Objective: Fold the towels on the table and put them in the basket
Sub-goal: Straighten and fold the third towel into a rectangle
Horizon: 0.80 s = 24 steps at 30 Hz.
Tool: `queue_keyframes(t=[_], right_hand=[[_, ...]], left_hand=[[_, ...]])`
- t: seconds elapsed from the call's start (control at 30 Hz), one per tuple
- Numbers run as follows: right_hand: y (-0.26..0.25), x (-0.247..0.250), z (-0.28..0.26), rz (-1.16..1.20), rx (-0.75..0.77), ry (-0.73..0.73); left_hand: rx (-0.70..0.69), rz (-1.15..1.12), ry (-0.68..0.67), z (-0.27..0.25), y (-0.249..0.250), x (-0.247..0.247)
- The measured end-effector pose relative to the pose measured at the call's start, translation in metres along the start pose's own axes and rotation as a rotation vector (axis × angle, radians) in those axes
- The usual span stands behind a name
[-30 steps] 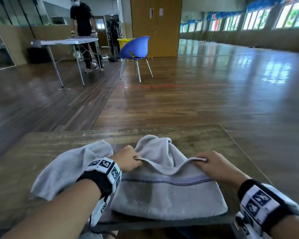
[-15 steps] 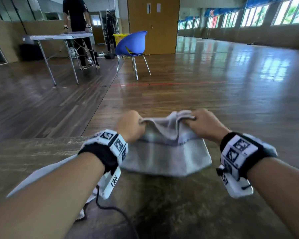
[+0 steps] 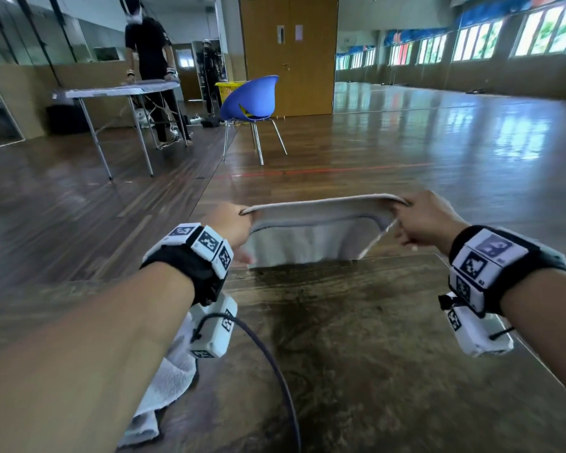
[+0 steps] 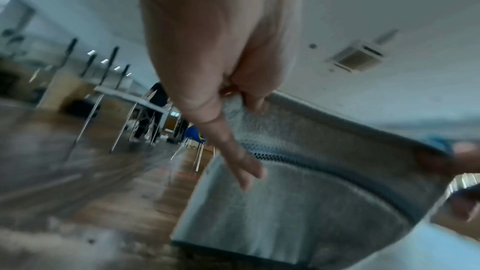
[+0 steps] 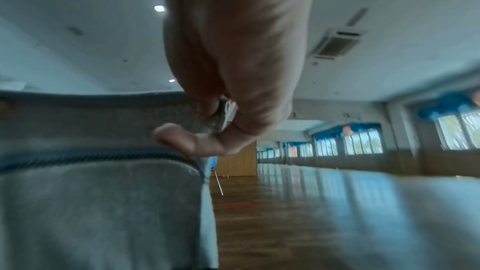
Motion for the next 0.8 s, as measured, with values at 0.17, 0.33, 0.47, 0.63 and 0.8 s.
queue_keyframes(t=[0.17, 0.33, 0.47, 0.63, 0.8], right_hand=[[0.004, -0.01, 0.003, 0.367, -0.043, -0.069], [0.021, -0.004, -0.002, 0.072, 0.14, -0.062], [0.055, -0.006, -0.024, -0.138, 0.107, -0.26], [0.076, -0.009, -0.064, -0.227, 0.199, -0.341], [0.073, 0.002, -0.094, -0.156, 0.225, -0.225]], left_hand=[[-0.052, -0.31, 0.106, -0.013, 0.007, -0.004], [-0.247, 0.046, 0.168, -0.03, -0.008, -0.004], [-0.122, 0.389, -0.263, -0.048, -0.041, -0.016], [-0.101, 0.441, -0.332, -0.074, -0.062, -0.02], [-0.059, 0.408, -0.267, -0.098, -0.054, -0.003]])
Point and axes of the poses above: each hand's wrist, its own z-axis towards the middle knuckle, its own x-axis out of the back of the hand, y = z × x, the point moved 1 cm from there along z, towards the middle knuckle, and after that the axes turned 2 degrees about y, right-handed, at the moved point
